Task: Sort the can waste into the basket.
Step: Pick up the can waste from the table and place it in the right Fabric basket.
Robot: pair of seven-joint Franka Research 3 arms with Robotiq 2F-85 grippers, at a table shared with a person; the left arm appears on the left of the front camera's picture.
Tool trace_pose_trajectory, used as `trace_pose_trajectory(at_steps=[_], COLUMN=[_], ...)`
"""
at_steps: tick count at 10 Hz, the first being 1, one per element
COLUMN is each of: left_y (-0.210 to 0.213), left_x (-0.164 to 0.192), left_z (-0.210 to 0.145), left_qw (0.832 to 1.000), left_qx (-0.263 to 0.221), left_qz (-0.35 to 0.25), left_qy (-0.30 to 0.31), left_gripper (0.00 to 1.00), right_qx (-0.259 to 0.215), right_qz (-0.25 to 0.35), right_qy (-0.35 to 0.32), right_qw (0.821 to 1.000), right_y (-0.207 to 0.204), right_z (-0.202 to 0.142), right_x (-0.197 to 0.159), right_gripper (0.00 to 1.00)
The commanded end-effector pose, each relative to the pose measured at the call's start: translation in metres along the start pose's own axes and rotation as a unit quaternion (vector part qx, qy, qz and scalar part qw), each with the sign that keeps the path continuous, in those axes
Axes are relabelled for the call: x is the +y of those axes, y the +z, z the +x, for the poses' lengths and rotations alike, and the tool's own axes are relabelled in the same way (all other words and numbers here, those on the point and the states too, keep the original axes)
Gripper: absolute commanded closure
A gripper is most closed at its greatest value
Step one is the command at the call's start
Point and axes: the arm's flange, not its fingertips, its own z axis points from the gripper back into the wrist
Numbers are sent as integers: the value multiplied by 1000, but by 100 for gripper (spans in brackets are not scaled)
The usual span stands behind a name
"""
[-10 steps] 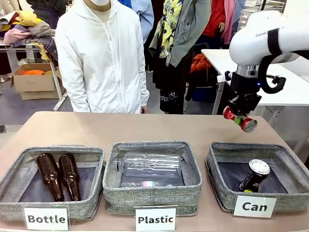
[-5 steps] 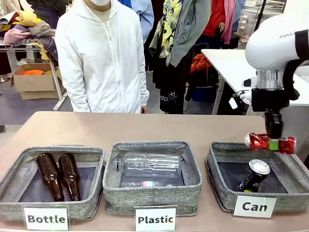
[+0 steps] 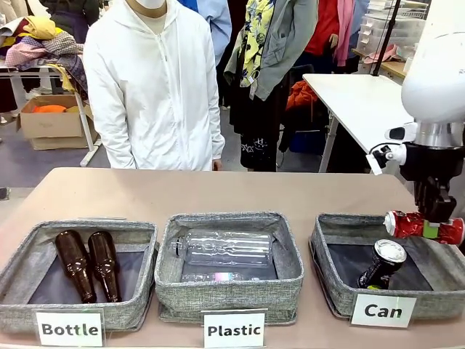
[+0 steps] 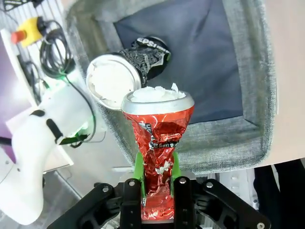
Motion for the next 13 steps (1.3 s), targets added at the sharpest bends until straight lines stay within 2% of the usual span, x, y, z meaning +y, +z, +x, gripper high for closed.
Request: trace_pose_trajectory(at_steps=[1,2,3,4,5,6,10,11,12,13], left_y=[-2,-2,-2,-2,-2,-2,-2,-2,-2,-2], left_x=[-3,-3,-3,-3,-3,-3,-3,-3,-3,-3], left_z=[-1,-1,-1,-1,-1,-1,-1,-1,-1,-1], left_qw=[1000,1000,1000,1000,1000,1000,1000,1000,1000,1000], left_qx=[-2,-2,-2,-2,-2,-2,-2,-2,-2,-2], left_qz=[-1,-1,-1,-1,-1,-1,-1,-1,-1,-1], left_qy=[-1,-1,-1,-1,-1,-1,-1,-1,-1,-1], left_gripper=[0,0,0,0,0,0,0,0,0,0], right_qx=[-21,-25,-21,-22,-22,-21,-27,-40,-66,-194], right_qz=[-17,-23,-26,-26,-26,-24,-16,-13,2,64], right_qy=[-7,-4,-3,-3,-2,3,9,0,-10,-99], right_qw=[1000,999,999,999,999,999,999,999,998,974], right_y=[-6,-7,-6,-6,-6,-6,-6,-6,-5,4], right_z=[-1,0,-1,-1,0,0,2,3,3,5], right_x=[6,6,5,5,5,4,2,1,1,0], right_gripper=[83,17,18,0,14,0,0,0,0,0])
